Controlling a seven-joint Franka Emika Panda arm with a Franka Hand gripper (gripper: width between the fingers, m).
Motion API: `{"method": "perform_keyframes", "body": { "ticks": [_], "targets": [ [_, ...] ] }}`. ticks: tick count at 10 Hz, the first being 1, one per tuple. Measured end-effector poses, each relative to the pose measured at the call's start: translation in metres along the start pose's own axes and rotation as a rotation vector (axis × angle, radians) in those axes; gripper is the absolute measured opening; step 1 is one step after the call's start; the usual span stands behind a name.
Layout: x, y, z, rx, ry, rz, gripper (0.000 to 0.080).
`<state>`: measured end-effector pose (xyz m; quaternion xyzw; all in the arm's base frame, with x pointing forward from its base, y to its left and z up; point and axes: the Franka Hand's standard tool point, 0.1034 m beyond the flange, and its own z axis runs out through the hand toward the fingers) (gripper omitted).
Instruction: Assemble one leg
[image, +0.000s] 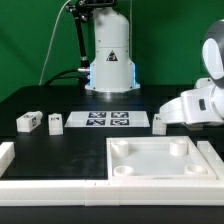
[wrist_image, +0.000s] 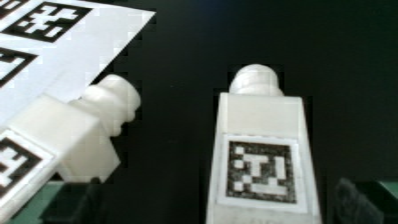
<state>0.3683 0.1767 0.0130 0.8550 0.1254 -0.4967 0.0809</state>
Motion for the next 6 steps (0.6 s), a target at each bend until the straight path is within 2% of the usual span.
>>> {"method": "perform_keyframes", "body": {
  "ticks": [4, 5, 6],
  "targets": [
    [0.0055, -0.0012, 0.0043, 0.004, 0.017, -0.005, 0.0626],
    [0.0055, -0.0012, 0.0042, 0.004, 0.017, -0.005, 0.0427],
    [0.0055, -0.0012, 0.0043, 0.004, 0.017, -0.005, 0.0427]
  ]
}}
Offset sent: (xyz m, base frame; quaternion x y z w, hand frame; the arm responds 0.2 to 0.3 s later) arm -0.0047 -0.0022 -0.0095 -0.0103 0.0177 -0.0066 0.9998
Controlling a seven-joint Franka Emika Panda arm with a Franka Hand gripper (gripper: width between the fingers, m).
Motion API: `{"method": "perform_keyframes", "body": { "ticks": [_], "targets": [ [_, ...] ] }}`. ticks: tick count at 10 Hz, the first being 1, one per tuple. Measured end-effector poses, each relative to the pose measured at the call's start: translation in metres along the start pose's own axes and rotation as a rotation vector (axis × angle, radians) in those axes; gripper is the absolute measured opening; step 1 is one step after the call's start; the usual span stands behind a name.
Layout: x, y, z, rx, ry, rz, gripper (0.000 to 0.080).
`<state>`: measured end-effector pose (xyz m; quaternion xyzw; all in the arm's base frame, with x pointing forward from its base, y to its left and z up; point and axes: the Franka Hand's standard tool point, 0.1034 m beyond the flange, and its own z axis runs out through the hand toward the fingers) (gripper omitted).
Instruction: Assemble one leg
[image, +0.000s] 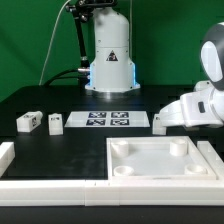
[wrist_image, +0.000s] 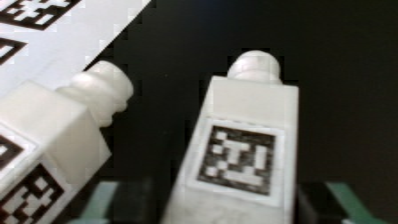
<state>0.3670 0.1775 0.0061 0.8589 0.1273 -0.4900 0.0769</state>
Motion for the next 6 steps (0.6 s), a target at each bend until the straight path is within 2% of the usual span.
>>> {"method": "perform_keyframes", "body": {
  "ticks": [1, 6],
  "targets": [
    [0.0, 0.0, 0.0, 0.0, 0.0, 0.0, 0.0289],
    [0.0, 0.0, 0.0, 0.0, 0.0, 0.0, 0.029]
  ]
}}
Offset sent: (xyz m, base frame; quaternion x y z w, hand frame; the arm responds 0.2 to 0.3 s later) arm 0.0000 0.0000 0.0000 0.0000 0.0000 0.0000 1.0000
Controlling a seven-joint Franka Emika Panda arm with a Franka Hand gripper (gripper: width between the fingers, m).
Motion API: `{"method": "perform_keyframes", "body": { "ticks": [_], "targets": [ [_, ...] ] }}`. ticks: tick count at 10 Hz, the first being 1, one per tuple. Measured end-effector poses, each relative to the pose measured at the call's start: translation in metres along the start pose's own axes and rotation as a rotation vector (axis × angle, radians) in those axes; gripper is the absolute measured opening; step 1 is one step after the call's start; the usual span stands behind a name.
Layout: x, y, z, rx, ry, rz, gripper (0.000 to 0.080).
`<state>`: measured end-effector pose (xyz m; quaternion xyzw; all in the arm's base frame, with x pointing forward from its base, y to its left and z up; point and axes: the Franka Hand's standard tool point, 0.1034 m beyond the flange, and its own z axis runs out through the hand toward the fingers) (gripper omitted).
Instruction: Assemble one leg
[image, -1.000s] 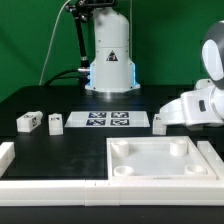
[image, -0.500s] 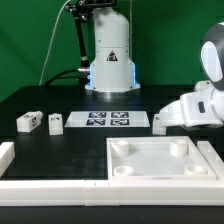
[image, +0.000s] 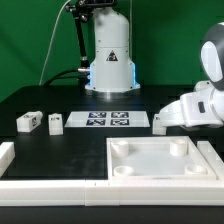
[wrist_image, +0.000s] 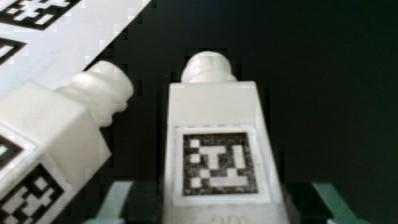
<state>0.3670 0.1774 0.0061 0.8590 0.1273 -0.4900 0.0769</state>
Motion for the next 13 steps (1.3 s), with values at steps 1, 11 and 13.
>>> {"method": "perform_keyframes", "body": {
  "ticks": [1, 11, 13],
  "targets": [
    [-0.002, 0.001, -0.002, -0.001, -0.005, -0.001, 0.029],
    [-0.032, 0.018, -0.067, -0.014, 0.197, -0.076, 0.0291],
    [-0.034, 0.036, -0.071, -0.021, 0.359, -0.078, 0.0291]
  ]
}}
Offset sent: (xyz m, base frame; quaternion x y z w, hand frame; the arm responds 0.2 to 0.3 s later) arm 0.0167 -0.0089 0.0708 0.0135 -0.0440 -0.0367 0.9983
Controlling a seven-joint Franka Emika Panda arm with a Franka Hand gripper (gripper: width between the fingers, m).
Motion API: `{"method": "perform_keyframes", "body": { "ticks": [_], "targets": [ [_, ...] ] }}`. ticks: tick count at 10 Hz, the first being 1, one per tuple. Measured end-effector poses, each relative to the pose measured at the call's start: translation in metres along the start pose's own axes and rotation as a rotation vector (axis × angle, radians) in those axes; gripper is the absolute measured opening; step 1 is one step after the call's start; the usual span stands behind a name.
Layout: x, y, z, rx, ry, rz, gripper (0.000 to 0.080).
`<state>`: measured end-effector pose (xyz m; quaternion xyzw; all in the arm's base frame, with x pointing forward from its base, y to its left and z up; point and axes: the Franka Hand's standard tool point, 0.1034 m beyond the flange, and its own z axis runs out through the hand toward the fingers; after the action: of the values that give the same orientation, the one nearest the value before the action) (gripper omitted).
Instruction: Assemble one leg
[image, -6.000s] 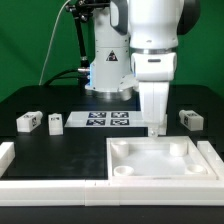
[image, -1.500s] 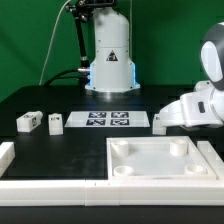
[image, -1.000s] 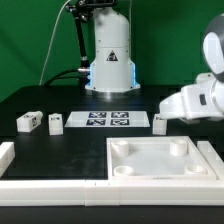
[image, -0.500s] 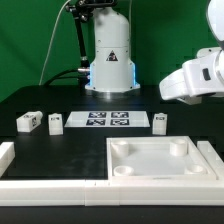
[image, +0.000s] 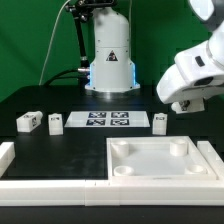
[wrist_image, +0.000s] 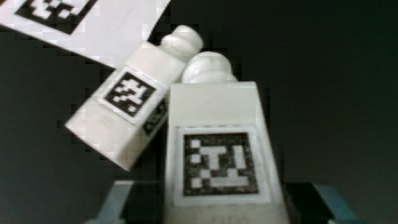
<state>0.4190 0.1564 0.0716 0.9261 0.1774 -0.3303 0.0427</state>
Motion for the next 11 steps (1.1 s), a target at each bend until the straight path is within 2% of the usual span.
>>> {"method": "perform_keyframes", "body": {
  "ticks": [1, 2, 3, 4, 7, 8, 9, 10, 11],
  "targets": [
    [0.0, 0.015, -0.01, 0.005, 0.093, 0.028, 0.0291],
    [-0.004, 0.033, -0.016, 0.029, 0.163, 0.06, 0.0291],
    [-0.007, 0.05, -0.02, 0.034, 0.223, 0.086, 0.0291],
    [-0.008, 0.059, -0.024, 0.03, 0.286, 0.077, 0.0291],
    [0.002, 0.057, -0.032, 0.004, 0.597, 0.078, 0.0291],
    [0.006, 0.058, -0.045, 0.002, 0.665, 0.062, 0.0291],
    [0.018, 0.064, -0.065, -0.004, 0.773, 0.051, 0.0291],
    [0.026, 0.068, -0.075, -0.004, 0.82, 0.055, 0.0291],
    [0.031, 0.068, -0.087, 0.004, 0.771, 0.054, 0.0291]
  ]
}}
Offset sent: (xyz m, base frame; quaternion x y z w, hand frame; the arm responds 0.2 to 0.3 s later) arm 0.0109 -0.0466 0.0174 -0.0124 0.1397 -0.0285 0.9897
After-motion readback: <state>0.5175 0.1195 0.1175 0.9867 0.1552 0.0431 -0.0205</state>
